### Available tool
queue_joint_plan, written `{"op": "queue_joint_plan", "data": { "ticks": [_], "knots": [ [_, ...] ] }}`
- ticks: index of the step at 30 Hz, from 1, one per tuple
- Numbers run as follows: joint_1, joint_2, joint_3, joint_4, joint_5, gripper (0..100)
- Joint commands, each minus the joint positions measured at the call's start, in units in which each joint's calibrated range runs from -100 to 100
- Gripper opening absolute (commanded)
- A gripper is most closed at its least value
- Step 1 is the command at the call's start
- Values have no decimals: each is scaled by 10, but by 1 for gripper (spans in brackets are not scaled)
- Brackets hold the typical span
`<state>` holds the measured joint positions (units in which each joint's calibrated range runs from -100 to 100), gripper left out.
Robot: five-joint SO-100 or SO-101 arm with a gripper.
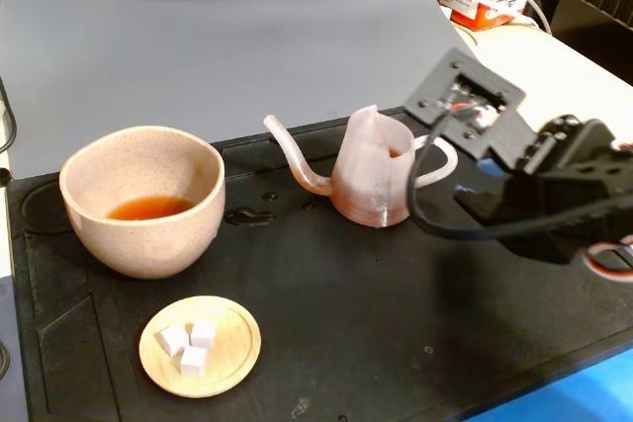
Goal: Pick up a kettle and pour liquid into a cup.
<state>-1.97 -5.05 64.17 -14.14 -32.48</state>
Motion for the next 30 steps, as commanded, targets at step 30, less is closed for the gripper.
{"op": "queue_joint_plan", "data": {
  "ticks": [30],
  "knots": [
    [13,-756,357,284,-189,1]
  ]
}}
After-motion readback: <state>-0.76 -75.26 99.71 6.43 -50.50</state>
